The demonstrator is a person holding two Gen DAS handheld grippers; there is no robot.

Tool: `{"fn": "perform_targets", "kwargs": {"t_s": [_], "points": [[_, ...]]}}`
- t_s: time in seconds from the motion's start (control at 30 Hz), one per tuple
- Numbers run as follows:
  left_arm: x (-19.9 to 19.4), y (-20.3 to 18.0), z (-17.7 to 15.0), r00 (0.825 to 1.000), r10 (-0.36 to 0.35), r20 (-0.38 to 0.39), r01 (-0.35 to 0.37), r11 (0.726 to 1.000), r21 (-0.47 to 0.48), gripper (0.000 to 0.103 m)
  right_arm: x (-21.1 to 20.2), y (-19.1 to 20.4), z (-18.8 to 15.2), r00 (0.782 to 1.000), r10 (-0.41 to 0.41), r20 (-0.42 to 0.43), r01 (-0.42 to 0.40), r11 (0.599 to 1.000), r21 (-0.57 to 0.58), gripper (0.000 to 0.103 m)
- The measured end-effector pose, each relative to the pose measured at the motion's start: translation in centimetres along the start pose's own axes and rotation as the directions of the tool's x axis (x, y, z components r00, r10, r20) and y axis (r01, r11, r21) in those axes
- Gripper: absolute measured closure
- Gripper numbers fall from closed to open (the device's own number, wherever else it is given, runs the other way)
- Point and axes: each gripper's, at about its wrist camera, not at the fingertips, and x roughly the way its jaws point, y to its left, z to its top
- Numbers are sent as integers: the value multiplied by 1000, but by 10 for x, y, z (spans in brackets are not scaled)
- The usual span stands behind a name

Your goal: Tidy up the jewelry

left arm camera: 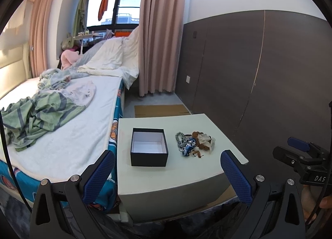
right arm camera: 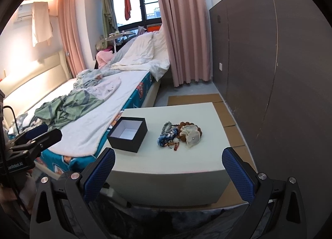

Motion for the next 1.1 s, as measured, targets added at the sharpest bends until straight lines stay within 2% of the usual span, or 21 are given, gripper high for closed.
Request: {"fn": "perform_targets", "kwargs": {"t_s": [0.73, 1.1], "points": [[-7, -4, 0, 1000, 8, 5, -8, 1000, 2, 1, -4, 1, -5, 1000, -22, 0, 22, 1000, -4, 0], [-11, -1, -3, 1000, -12, -10, 12, 1000, -7, 1, -10, 1, -7, 999, -34, 1, 34, 999, 8, 0]]}}
